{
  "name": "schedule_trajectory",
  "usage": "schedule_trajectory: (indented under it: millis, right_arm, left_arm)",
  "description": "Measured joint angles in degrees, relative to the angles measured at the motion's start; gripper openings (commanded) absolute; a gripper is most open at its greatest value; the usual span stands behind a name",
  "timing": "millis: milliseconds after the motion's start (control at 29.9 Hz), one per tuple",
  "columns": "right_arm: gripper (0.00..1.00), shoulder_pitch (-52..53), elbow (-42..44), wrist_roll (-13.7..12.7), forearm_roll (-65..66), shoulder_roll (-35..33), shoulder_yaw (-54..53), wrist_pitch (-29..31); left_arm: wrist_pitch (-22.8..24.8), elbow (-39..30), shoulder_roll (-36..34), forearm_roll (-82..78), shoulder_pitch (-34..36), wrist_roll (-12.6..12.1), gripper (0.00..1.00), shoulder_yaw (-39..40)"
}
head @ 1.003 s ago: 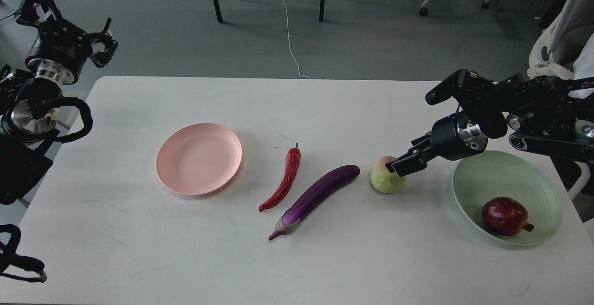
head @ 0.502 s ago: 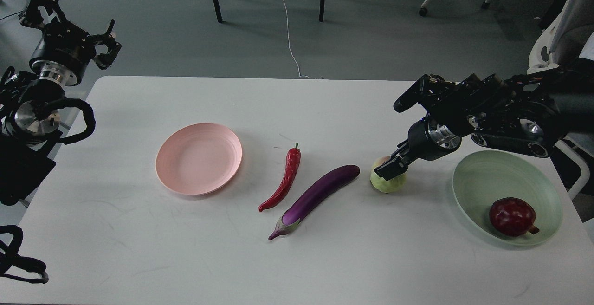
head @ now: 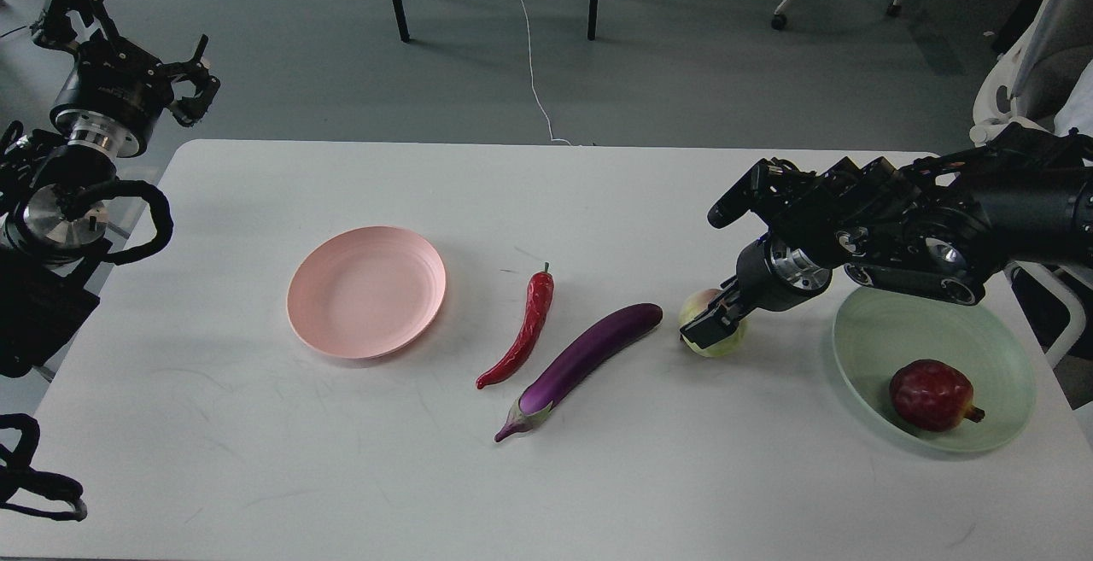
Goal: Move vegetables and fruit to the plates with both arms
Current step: 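Move the right gripper to the peach and grasp it, then carry the peach onto the green plate and release it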
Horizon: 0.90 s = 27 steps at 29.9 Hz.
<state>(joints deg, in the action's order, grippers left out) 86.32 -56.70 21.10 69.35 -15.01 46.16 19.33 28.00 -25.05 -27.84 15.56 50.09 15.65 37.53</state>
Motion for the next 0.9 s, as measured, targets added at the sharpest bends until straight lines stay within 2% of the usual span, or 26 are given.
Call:
schedule_trajectory:
  millis: [167, 301, 435, 702, 903]
  right_arm:
    - [0.75, -0.6, 0.6, 0.0, 0.0, 1.0, 0.0, -0.1]
    - [0.68, -0.6, 0.5, 0.1, 0.1, 1.1, 0.0, -0.1]
    - [0.57, 0.1, -0.1, 1.1, 0.5, 0.5, 0.9, 0.1]
    - [0.54, 3.6, -4.8, 2.3, 0.4, -4.3, 1.4, -0.4]
    - [0.55, 10.3, -9.2, 2.3, -0.1, -12.6, -1.5, -0.7]
  left_arm:
    - [0.0, 0.0, -0.2, 0.0, 0.0, 0.1, 0.98, 0.2]
    - [0.0, 0.0, -0.4, 0.1, 0.0, 0.2, 0.98, 0.2]
    - [0.0, 0.0, -0.7, 0.1, 0.0, 1.1, 0.98, 0.3]
    - [0.0, 0.0, -1.0, 0.1, 0.0, 2.3, 0.98, 0.4]
    - [0.0, 0.0, -1.1, 0.2, 0.0, 2.5, 0.98, 0.5]
